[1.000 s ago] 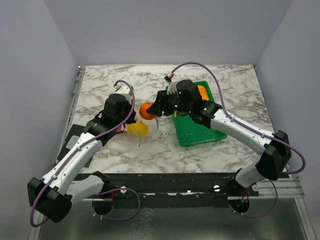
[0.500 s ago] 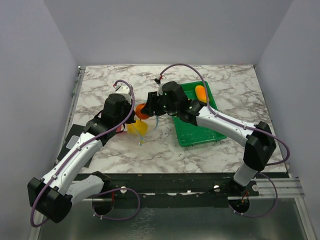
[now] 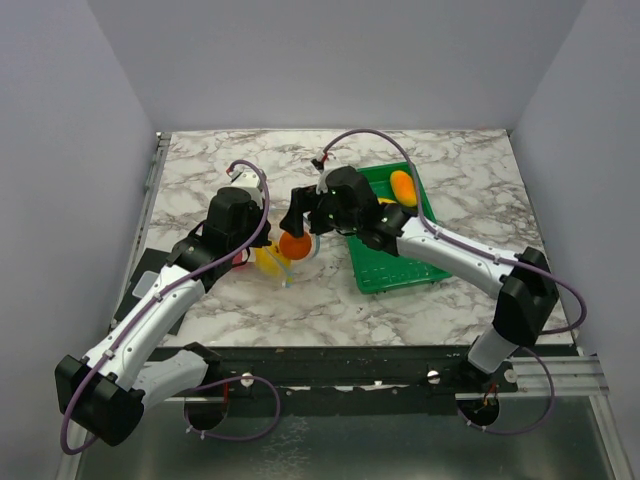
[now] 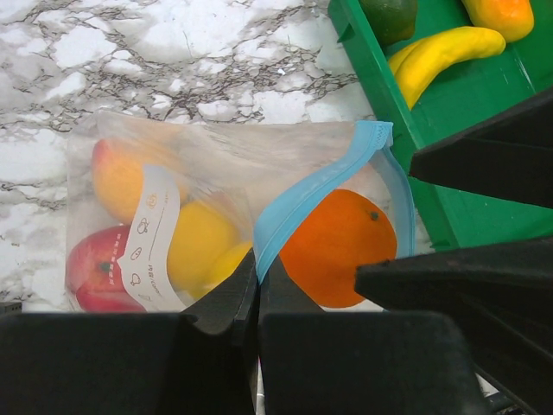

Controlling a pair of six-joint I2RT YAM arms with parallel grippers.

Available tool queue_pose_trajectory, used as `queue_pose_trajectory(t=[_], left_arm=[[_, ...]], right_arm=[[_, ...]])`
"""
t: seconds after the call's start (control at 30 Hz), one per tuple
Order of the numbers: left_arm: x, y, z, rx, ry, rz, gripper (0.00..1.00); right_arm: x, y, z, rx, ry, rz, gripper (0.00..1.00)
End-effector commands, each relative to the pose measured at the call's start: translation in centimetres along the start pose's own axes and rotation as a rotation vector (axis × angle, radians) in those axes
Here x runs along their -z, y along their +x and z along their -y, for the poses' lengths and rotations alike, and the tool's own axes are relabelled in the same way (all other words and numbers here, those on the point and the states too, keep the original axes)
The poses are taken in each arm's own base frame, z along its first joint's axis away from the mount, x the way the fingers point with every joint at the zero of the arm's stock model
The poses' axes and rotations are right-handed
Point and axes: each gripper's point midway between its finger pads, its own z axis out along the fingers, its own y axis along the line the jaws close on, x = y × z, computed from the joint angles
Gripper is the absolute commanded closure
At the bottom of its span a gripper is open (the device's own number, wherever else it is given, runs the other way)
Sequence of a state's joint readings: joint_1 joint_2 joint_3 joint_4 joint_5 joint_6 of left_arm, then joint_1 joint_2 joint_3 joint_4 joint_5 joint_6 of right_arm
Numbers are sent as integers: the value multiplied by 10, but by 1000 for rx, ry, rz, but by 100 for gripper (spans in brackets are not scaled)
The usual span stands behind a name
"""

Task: Place the food in the zip-top bag and seal the zipper
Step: Place the fake fruit in the zipper food storage bag, then adjust the zipper food storage bag at the center of the board.

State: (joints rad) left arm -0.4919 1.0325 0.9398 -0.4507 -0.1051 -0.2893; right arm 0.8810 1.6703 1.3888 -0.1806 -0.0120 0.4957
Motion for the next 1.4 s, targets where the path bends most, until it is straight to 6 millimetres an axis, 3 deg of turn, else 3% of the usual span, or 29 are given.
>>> queue_pose_trajectory(t=[0.0,0.23,0.53,0.9,1.37], left_arm=[[1,0,-3,-5,-7,11,100],[0,0,-3,-5,-11,10,100],[0,0,-3,-5,-12,11,100],[0,0,-4,-4,-13,10,100],[0,0,-3,-4,-10,10,100]], right_arm=[[27,-11,-13,-12,-26,57,16],[48,1,6,-69,60,50,20],[56,36,16,-220,47,35,40],[38,71,22,-359,33,-10,56],[19,89,32,-406,75,-50,58]])
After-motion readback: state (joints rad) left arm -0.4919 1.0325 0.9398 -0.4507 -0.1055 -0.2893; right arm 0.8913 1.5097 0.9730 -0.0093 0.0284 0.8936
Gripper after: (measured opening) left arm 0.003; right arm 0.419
